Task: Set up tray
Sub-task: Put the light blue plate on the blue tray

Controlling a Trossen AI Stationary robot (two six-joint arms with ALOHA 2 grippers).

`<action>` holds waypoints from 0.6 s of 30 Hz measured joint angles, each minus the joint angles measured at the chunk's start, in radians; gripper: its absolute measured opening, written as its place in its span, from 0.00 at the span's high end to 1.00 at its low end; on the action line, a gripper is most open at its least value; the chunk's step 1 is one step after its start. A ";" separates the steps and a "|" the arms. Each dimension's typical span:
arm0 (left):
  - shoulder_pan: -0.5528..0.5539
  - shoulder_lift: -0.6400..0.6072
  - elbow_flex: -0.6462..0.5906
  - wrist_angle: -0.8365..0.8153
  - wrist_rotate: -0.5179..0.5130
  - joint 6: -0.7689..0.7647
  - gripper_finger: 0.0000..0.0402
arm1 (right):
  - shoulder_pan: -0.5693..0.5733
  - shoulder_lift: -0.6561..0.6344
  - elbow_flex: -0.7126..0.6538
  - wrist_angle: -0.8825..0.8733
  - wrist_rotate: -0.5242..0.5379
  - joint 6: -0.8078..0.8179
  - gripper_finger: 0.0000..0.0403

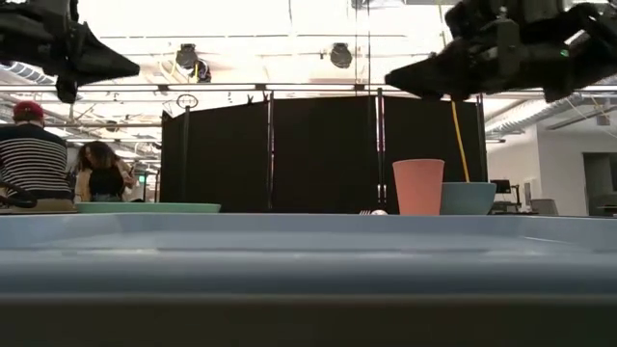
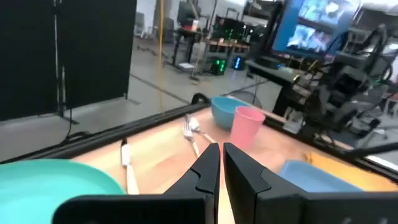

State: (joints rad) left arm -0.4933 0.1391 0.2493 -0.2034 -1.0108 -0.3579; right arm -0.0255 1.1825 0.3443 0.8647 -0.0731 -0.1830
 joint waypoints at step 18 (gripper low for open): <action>0.405 0.488 0.003 -0.099 0.515 -0.293 0.92 | -0.008 -0.015 -0.134 0.183 0.074 -0.006 0.79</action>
State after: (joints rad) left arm -0.0882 0.6268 0.2527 -0.3023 -0.4962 -0.6508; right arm -0.0334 1.1675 0.2104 1.0479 0.0006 -0.1889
